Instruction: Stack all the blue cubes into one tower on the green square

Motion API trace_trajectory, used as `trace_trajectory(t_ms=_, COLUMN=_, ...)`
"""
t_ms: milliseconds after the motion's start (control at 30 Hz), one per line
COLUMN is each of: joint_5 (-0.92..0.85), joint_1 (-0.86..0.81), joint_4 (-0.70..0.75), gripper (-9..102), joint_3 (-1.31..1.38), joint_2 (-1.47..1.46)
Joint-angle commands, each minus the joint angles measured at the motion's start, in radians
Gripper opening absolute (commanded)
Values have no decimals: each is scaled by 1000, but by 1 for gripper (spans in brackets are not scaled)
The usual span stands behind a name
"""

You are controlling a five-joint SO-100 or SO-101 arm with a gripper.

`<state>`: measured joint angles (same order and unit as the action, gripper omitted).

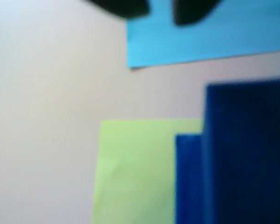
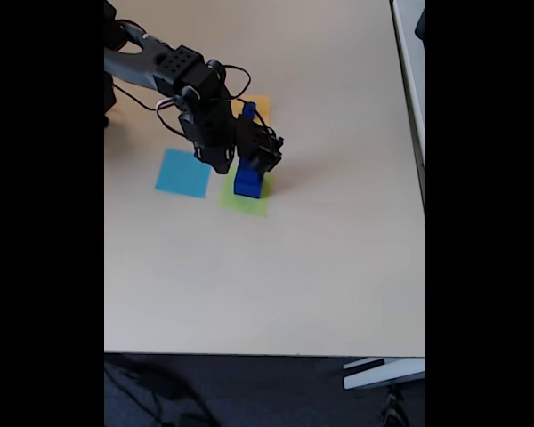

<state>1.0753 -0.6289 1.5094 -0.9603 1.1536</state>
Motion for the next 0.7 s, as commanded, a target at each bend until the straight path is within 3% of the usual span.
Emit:
trace_trajectory(t_ms=0, joint_5=12, joint_1=0, joint_4=3, gripper=0, joint_3=8, joint_2=84)
trace_trajectory(t_ms=667, joint_5=11, joint_1=23, joint_4=9, gripper=0, joint_3=58, joint_2=29)
